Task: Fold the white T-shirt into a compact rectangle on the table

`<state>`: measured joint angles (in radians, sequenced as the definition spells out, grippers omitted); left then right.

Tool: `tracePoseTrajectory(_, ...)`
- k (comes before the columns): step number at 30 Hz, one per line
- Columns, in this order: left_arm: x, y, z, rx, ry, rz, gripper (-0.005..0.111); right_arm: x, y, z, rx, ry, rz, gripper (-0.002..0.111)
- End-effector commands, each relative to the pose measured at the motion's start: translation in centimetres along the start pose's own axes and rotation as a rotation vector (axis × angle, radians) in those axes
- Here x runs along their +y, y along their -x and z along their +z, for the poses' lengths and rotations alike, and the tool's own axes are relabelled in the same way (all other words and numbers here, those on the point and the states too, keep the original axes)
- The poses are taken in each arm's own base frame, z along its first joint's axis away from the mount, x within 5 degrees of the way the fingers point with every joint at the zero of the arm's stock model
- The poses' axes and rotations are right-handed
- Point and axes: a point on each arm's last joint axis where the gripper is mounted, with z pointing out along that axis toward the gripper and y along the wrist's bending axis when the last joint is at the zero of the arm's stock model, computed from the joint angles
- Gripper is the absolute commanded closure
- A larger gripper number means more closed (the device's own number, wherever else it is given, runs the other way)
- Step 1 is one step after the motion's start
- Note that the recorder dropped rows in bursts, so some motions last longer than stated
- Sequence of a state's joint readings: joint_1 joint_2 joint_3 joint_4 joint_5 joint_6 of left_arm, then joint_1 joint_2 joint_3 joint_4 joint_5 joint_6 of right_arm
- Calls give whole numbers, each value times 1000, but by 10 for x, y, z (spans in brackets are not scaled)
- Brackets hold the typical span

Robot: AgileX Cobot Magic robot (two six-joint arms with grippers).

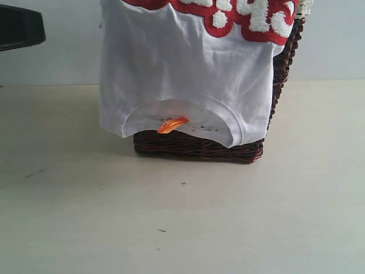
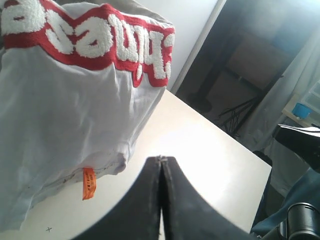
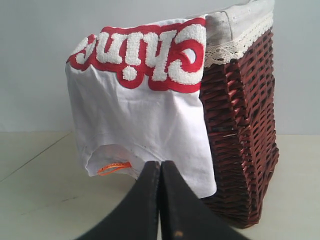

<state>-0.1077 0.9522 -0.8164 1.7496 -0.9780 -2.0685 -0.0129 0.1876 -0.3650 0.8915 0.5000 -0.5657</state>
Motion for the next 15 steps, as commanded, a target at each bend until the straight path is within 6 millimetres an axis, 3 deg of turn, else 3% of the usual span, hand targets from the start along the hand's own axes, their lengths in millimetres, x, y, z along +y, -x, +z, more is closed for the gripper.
tracePoseTrajectory(1, -2, 2, 0, -4, -10, 8, 107, 1, 2, 0, -5, 5, -2, 108)
tracePoseTrajectory(6, -3, 4, 0, -30, -24, -9, 107, 1, 2, 0, -5, 5, -2, 108)
tracePoseTrajectory(15, -9, 40, -9, -432, -135, -153, 107, 1, 2, 0, -5, 5, -2, 108)
